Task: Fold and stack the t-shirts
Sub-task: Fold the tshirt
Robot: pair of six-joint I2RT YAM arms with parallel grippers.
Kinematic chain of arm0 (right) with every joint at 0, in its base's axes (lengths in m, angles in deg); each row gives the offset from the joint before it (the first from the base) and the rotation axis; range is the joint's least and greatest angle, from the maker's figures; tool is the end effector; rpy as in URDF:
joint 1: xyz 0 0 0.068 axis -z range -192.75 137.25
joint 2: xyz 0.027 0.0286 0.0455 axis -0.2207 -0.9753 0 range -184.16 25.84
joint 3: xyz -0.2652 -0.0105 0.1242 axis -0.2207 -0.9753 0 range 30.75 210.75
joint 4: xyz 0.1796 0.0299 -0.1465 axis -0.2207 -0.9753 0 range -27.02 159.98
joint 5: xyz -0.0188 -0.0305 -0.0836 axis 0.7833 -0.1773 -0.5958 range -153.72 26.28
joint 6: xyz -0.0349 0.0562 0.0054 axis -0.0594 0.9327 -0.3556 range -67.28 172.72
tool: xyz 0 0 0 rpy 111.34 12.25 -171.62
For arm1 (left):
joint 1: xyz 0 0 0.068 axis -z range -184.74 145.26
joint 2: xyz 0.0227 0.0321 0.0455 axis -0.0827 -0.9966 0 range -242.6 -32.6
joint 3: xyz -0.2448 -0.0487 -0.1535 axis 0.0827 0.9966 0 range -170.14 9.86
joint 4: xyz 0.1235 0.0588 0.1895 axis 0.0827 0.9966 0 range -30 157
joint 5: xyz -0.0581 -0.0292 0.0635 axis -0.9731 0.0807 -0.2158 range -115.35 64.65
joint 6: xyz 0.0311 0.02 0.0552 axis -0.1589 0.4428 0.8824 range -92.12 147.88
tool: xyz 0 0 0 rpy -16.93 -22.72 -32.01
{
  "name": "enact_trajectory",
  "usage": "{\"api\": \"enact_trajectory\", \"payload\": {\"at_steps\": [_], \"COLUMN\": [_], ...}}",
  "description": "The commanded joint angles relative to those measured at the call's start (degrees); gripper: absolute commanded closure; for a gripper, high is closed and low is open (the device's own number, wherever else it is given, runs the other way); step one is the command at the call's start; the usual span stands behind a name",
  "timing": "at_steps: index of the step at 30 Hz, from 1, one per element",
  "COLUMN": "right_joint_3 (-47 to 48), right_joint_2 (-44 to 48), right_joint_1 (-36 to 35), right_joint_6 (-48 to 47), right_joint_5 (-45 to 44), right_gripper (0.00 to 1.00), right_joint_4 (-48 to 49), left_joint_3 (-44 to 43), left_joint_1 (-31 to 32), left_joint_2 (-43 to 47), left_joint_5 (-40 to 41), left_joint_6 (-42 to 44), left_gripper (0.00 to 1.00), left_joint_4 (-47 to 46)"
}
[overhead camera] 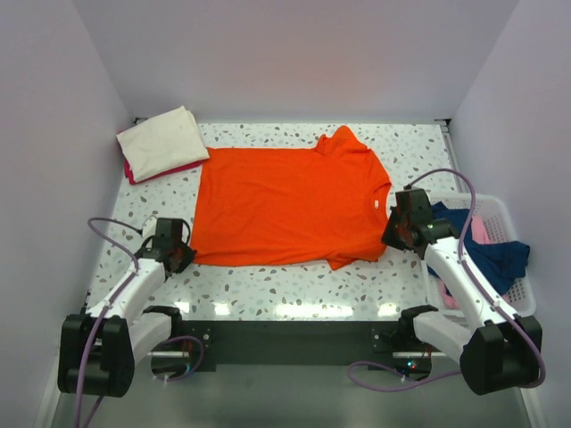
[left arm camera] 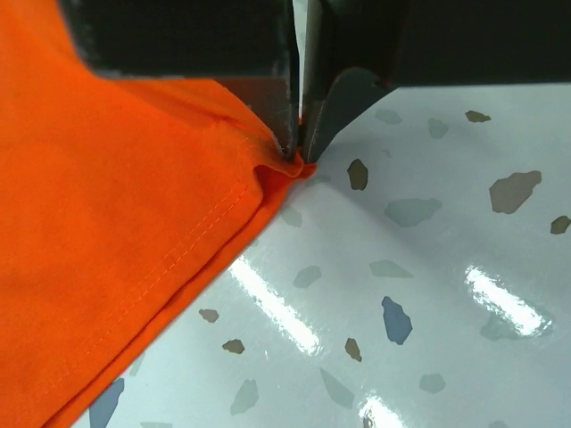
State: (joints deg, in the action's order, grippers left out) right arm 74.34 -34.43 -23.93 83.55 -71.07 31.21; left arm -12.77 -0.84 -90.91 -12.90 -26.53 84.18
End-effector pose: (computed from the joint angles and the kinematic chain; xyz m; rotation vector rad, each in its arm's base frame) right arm 0.1717 0.0270 0.2527 0.4817 2.4855 0.1303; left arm 0.1434 0.0016 0.1706 -1.1683 2.2993 -0.0927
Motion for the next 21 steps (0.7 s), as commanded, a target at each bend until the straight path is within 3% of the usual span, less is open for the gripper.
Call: {"api": "enact_trajectory", "payload": {"at_steps": [1, 5, 12, 15, 21], "right_joint_3": [1.05, 1.49, 1.85, 1.58, 4.48], "right_joint_2": [1.82, 3.14, 4.81, 5.08, 4.72], "right_joint_1": [0.28, 0.37, 0.54, 0.46, 0.63], "right_joint_6": [-0.42, -0.16, 0.63, 0.99, 0.81], "right_joint_5": [-0.38, -0.29, 0.41, 0.59, -0.47], "right_gripper": [0.93, 1.00, 1.00, 0.97, 1.00], "right_joint_4": [-0.87, -2.63, -5.27, -5.45, -7.03], "left_joint_3": [0.49, -0.22, -3.03, -3.21, -3.64], "left_joint_1": [0.23, 0.23, 0.23, 0.23, 0.23], "left_joint_2": [-1.02, 1.69, 8.63, 9.43, 10.31], "left_joint_5": [0.65, -0.23, -1.46, -2.07, -3.31], "left_joint_6": [2.12, 2.21, 0.27, 0.36, 1.32], "left_gripper": [1.00, 1.00, 1.00, 1.00, 1.00], "left_joint_4": [-1.60, 0.50, 5.96, 6.14, 6.14]}}
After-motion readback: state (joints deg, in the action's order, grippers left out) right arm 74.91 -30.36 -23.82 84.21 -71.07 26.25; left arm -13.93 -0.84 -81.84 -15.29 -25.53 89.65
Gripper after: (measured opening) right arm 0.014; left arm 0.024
